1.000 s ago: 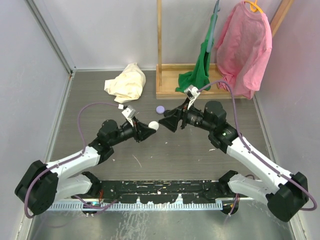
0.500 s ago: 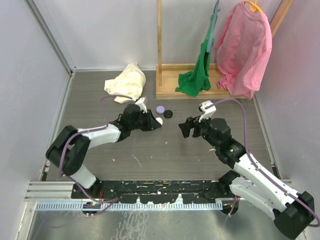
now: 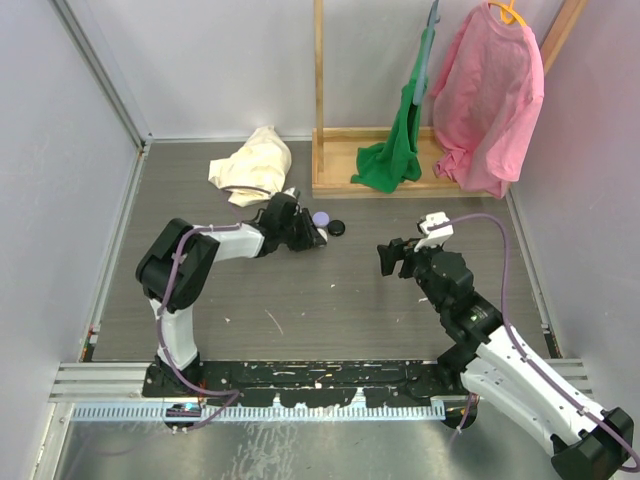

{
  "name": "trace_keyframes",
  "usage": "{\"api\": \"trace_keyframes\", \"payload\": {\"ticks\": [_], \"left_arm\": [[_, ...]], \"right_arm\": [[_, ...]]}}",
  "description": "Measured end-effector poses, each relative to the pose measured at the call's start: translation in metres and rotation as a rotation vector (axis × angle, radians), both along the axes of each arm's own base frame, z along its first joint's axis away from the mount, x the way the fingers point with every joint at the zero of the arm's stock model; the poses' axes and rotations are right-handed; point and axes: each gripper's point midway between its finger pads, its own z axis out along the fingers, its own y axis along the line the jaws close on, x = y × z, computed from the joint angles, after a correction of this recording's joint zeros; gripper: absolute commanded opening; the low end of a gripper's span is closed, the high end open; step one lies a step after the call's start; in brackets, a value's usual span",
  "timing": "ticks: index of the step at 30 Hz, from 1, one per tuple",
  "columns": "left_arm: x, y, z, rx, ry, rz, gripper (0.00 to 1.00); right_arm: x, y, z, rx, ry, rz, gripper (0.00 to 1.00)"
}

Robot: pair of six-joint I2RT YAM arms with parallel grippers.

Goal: Insert the wireless bluetooth earbuds into the charging case
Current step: Place the charging case at the center of the board, then reset both arms

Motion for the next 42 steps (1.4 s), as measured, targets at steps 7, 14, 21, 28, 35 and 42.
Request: {"api": "trace_keyframes", "payload": {"ticks": [7, 14, 21, 28, 35, 42], "left_arm": [[0.017, -0.004, 0.004, 0.000, 0.007, 0.031, 0.54], [0.020, -0.004, 0.008, 0.001, 0.007, 0.043, 0.66], [0.004, 0.016, 0.012, 0.039, -0.005, 0.065, 0.84], [-0.035, 0.074, 0.018, 0.143, 0.013, 0.108, 0.98], [-0.065, 0.146, 0.109, 0.177, -0.164, 0.220, 0.98], [-0.108, 0.195, 0.217, 0.218, -0.413, 0.271, 0.98]], "right_arm": [[0.001, -0.003, 0.000, -0.004, -0.003, -0.016, 0.83], [-0.001, -0.010, -0.002, -0.008, 0.011, -0.048, 0.84], [-0.006, -0.020, 0.005, 0.008, 0.036, -0.094, 0.85], [-0.016, -0.034, 0.025, 0.020, 0.035, -0.141, 0.86], [-0.028, -0.052, 0.041, 0.014, 0.025, -0.190, 1.00], [-0.038, -0.065, 0.038, -0.012, 0.042, -0.221, 1.00]]}}
